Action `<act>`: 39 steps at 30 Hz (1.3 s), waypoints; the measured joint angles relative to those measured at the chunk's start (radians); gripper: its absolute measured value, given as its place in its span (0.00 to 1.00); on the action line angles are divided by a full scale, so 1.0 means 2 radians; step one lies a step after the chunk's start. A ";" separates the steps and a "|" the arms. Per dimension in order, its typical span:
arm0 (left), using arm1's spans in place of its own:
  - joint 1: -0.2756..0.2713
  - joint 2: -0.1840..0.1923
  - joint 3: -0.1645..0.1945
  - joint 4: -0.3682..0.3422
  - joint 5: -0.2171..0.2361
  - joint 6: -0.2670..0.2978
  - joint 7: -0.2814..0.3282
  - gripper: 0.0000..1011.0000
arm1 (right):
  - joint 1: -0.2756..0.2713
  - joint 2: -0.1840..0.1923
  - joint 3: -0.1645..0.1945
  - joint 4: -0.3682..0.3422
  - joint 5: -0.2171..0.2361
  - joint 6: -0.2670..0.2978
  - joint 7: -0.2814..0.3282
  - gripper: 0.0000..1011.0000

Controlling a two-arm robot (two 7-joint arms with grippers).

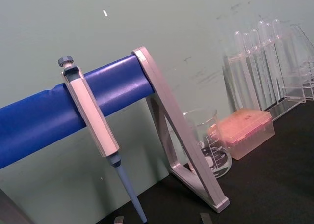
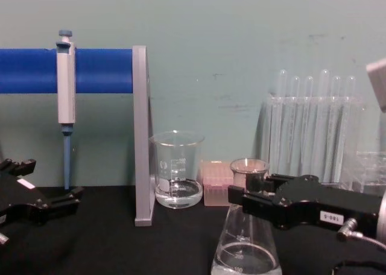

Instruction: Grasp the erlenmeyer flask with one hand, shake it three times, then place it back.

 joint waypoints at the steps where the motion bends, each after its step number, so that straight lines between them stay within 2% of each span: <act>1: 0.000 0.000 0.000 0.000 0.000 0.000 0.000 0.99 | 0.001 0.000 0.000 0.001 0.000 0.001 0.000 0.45; 28: 0.000 0.000 0.000 0.000 0.000 0.000 0.000 0.99 | 0.006 0.002 -0.004 0.009 0.014 0.018 0.008 0.45; 39: 0.000 0.000 0.000 0.000 0.000 0.000 0.000 0.99 | 0.005 0.002 -0.004 0.009 0.013 0.018 0.007 0.45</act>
